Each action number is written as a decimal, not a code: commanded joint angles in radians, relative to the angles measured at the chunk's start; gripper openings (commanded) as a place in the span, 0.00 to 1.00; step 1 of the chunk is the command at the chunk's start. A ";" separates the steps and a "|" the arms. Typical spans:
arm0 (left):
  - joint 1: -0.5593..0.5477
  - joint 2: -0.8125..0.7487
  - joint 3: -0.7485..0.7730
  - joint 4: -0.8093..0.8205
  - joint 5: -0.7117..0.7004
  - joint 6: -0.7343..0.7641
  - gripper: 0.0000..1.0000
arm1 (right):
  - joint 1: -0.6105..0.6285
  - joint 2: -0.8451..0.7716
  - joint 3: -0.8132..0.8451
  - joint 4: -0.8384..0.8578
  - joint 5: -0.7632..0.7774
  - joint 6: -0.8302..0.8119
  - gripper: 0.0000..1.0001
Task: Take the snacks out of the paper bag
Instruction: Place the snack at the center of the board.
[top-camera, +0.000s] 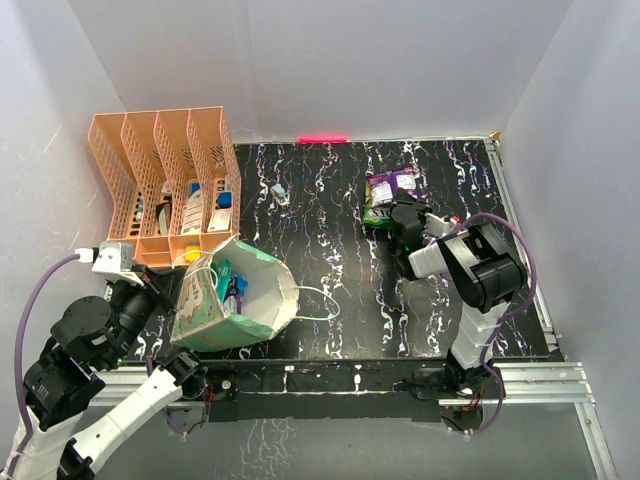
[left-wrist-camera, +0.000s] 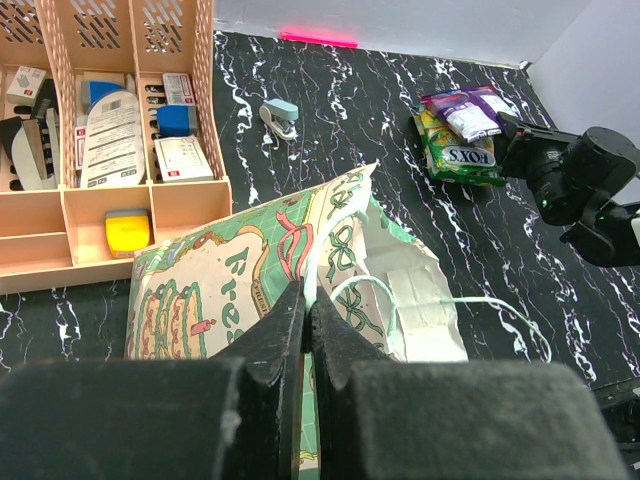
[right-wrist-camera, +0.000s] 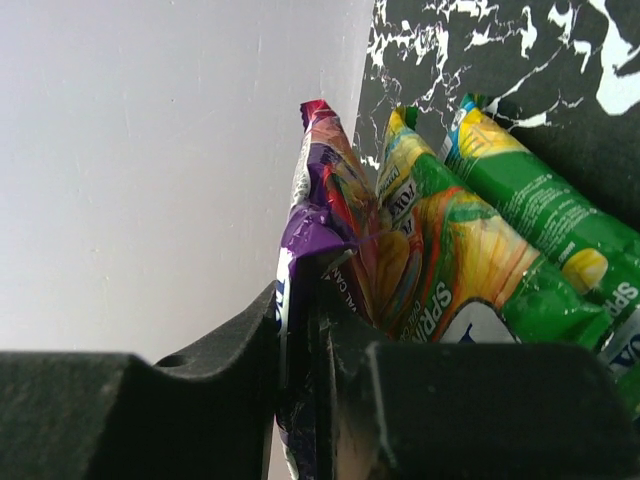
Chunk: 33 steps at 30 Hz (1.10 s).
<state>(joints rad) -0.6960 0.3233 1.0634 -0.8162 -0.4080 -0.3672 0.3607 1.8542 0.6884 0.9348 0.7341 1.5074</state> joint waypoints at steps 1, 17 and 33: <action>-0.003 -0.002 0.013 0.001 -0.006 0.001 0.00 | 0.017 0.013 0.001 0.008 0.054 0.099 0.20; -0.003 -0.004 0.012 0.002 -0.004 -0.005 0.00 | 0.018 -0.046 -0.095 0.012 -0.012 0.085 0.47; -0.003 0.029 0.034 0.026 0.013 -0.013 0.00 | 0.018 -0.755 -0.226 -0.915 -0.942 -0.945 0.92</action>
<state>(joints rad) -0.6960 0.3237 1.0657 -0.8124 -0.4030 -0.3744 0.3771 1.2049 0.3717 0.3813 0.1905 1.0435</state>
